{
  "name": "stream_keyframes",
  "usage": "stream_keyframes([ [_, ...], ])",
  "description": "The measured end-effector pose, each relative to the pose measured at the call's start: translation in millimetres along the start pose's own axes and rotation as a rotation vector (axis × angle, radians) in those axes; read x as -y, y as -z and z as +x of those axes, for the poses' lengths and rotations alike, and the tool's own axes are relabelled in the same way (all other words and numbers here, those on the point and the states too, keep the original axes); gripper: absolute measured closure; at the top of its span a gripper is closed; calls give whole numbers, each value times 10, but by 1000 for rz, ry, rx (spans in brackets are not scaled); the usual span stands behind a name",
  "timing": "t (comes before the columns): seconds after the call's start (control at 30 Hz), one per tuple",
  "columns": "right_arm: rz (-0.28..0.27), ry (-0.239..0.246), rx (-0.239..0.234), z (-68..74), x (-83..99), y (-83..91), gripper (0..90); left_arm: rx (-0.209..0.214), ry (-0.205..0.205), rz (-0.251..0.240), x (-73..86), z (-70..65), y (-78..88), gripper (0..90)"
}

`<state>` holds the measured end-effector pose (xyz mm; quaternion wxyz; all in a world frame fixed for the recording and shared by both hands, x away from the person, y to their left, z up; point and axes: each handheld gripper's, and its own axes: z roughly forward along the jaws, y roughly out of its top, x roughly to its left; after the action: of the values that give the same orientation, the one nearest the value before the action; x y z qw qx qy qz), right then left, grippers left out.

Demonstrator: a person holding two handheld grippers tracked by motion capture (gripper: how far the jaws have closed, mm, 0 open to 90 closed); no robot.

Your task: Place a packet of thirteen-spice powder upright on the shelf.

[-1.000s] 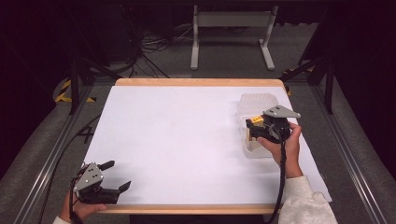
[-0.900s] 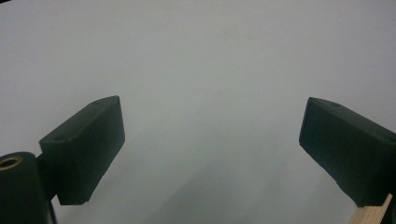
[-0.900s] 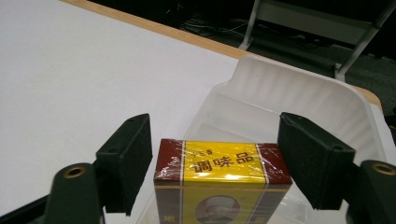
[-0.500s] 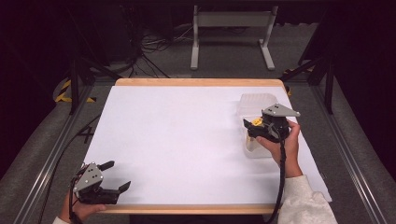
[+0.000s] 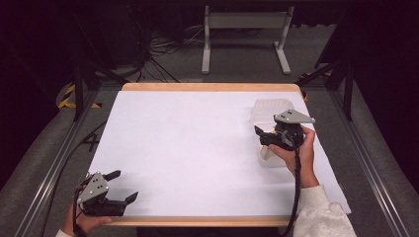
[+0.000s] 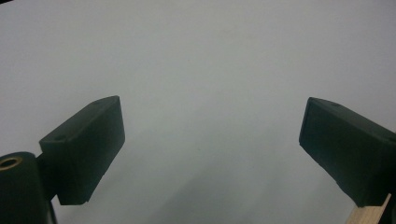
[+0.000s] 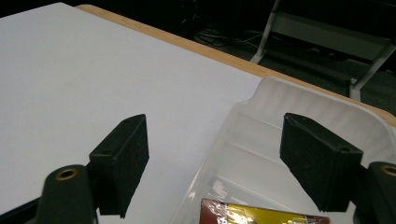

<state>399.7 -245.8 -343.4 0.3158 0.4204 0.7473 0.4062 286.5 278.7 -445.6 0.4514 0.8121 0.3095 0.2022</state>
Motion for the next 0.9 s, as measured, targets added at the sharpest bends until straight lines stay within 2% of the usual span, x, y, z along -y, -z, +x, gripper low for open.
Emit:
stream_keyframes([
  [0.17,-2,-3,-11,17,-3,-1,251,1,4,-3,-1,-2,3,75],
  [0.5,1,20,-46,110,-13,-1,251,2,1,0,-1,-3,8,75],
  [0.77,2,48,-90,193,-7,20,248,1,-1,-2,0,-1,12,75],
  [0.9,6,80,-116,277,-2,47,248,1,0,1,2,-3,11,75],
])
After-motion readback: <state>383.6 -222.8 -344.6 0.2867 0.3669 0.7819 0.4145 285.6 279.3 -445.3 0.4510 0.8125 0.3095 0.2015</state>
